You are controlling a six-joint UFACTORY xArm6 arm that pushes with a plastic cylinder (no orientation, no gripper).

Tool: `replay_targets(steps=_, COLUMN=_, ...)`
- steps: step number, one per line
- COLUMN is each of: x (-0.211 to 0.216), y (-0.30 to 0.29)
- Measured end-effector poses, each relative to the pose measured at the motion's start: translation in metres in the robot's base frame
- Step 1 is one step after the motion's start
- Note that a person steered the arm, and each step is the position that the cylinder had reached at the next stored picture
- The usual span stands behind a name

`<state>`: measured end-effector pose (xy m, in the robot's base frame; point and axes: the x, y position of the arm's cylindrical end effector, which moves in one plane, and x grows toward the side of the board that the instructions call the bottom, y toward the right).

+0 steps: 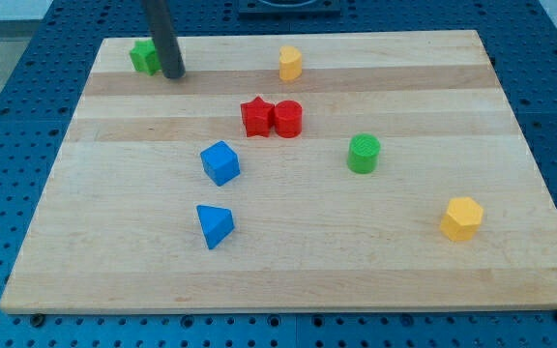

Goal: Slide the green star to the top center

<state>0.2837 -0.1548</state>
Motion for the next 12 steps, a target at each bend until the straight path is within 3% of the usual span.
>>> replay_targets(steps=2, x=0.032, y=0.061)
replay_targets(steps=4, x=0.086, y=0.25)
replay_targets(steps=6, x=0.086, y=0.303)
replay_targets(steps=12, x=0.079, y=0.212)
